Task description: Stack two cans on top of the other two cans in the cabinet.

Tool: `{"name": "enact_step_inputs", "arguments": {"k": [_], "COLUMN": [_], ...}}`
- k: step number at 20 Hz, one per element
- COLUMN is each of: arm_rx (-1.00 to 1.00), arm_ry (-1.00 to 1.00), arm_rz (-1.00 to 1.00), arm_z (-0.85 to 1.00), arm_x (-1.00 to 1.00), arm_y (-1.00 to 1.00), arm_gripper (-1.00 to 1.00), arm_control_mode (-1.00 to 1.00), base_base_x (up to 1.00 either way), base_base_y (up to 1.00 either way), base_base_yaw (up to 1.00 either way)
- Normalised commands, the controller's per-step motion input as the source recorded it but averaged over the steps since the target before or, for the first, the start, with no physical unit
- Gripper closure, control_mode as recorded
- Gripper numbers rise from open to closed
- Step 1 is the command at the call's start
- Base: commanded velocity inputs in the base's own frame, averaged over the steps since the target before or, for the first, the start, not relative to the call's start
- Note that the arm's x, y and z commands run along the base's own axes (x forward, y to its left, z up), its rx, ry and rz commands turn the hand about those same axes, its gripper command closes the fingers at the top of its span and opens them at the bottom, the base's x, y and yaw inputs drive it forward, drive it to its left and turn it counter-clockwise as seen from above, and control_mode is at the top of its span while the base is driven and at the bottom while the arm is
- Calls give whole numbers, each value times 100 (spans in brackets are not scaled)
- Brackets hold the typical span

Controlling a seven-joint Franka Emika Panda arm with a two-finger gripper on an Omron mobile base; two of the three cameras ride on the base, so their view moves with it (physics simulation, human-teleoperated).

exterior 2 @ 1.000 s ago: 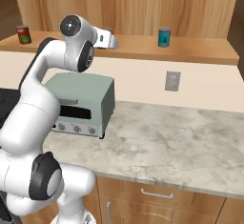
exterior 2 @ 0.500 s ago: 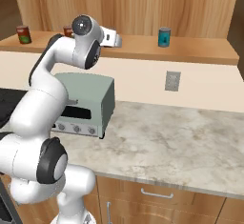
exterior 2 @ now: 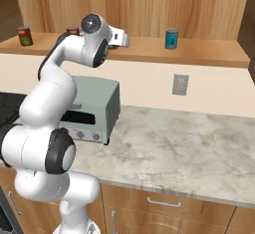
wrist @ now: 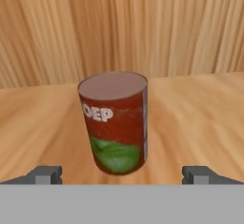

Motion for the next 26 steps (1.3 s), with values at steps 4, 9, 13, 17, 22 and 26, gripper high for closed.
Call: {"name": "enact_step_inputs", "arguments": {"k": [4, 9, 13, 17, 22, 26], "arm_rx": [0, 0, 0, 0, 0, 0], "arm_ry": [1, 0, 0, 0, 0, 0], "arm_rz": [4, 4, 4, 3, 2, 0], "arm_z": [-16, -7, -1, 0, 0, -8], "arm_x": [31, 26, 18, 20, 26, 20], "arm_y": [0, 0, 0, 0, 0, 0], "arm_gripper": [-100, -100, -100, -100, -100, -100], "arm_control_mode": [-100, -100, -100, -100, -100, -100], "base_base_x": [0, 0, 0, 0, 0, 0], "base_base_y": [0, 0, 0, 0, 0, 0], "base_base_yaw": [0, 0, 0, 0, 0, 0]}}
